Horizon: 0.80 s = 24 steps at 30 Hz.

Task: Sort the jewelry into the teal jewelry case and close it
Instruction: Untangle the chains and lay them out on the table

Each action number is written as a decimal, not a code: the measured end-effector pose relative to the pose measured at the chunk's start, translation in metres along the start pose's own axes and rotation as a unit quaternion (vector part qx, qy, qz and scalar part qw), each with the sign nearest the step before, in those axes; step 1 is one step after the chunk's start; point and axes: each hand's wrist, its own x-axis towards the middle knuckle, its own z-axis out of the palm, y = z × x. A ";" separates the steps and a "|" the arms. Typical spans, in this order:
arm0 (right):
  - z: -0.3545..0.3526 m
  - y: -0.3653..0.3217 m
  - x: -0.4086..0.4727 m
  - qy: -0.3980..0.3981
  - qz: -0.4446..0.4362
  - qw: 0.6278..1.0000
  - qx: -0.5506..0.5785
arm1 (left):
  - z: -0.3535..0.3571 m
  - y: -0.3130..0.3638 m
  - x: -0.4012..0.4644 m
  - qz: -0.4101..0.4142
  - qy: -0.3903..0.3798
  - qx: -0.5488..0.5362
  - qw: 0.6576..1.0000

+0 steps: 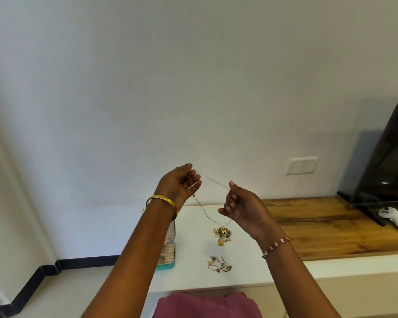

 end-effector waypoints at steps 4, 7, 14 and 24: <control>-0.020 0.009 0.003 0.000 -0.007 1.000 0.014 | -0.018 0.004 0.005 0.027 0.033 -0.046 0.998; -0.023 0.012 0.004 -0.034 -0.036 0.999 0.009 | -0.027 -0.001 0.007 0.037 0.047 -0.062 0.996; -0.030 0.025 0.018 -0.023 -0.088 0.971 0.221 | -0.039 -0.028 0.011 0.030 0.083 -0.075 0.993; -0.036 0.037 0.034 0.008 -0.080 0.988 0.133 | -0.073 -0.066 0.023 -0.023 0.112 -0.053 0.992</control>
